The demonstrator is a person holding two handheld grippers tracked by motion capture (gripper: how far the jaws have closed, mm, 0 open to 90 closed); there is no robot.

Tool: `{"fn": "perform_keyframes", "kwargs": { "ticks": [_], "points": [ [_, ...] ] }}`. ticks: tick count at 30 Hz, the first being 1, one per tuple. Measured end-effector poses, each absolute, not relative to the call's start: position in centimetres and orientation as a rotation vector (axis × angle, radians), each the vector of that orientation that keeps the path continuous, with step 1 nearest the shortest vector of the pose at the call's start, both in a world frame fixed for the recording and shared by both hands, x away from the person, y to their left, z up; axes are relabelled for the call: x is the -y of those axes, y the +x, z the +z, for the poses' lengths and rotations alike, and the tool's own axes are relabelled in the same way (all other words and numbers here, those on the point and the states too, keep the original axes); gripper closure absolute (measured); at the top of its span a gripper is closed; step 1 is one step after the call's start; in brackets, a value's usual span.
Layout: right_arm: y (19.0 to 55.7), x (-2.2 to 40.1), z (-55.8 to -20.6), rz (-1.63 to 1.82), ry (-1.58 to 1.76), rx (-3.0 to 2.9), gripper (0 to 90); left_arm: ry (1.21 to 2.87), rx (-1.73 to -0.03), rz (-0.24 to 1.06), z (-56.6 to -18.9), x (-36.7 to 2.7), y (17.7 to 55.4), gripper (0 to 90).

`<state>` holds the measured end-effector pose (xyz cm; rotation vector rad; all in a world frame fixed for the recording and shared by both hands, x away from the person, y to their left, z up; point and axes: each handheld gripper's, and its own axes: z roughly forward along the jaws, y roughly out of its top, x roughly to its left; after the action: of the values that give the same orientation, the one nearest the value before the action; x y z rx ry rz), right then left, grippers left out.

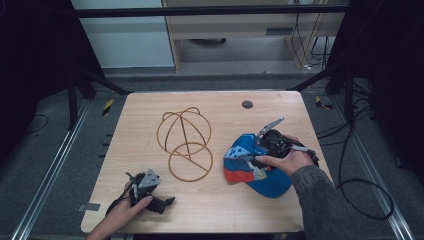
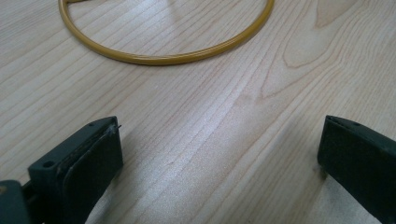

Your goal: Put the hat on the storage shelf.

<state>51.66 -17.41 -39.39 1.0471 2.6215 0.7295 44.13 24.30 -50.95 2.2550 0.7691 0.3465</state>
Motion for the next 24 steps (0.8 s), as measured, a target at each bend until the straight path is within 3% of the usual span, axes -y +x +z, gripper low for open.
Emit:
{"fn": "perform_keyframes", "kwargs": {
  "ticks": [4,14,17,21,22,23,24],
  "points": [
    [51.8,17.3,-39.7,0.72,1.04,-2.64,20.2,2.255,-0.767,0.345,-51.0,-24.3,44.1,0.0],
    [52.5,16.8,-41.1,0.693,1.045,-2.671,37.6,2.256,-0.767,0.345,-50.9,-24.3,44.1,0.0],
    [52.8,16.7,-41.6,0.677,1.054,-2.683,49.3,2.256,-0.767,0.345,-51.0,-24.3,44.1,0.0],
    [53.0,16.6,-41.8,0.687,1.043,-2.702,80.0,2.254,-0.767,0.344,-51.0,-24.3,44.1,0.0],
    [53.0,16.6,-41.8,0.687,1.043,-2.702,80.0,2.254,-0.767,0.344,-51.0,-24.3,44.1,0.0],
    [52.8,16.6,-41.7,0.697,1.043,-2.712,89.1,2.254,-0.766,0.345,-51.0,-24.3,44.1,0.0],
    [52.8,16.6,-41.7,0.697,1.043,-2.712,89.1,2.254,-0.767,0.344,-51.0,-24.3,44.1,0.0]
  ]
}}
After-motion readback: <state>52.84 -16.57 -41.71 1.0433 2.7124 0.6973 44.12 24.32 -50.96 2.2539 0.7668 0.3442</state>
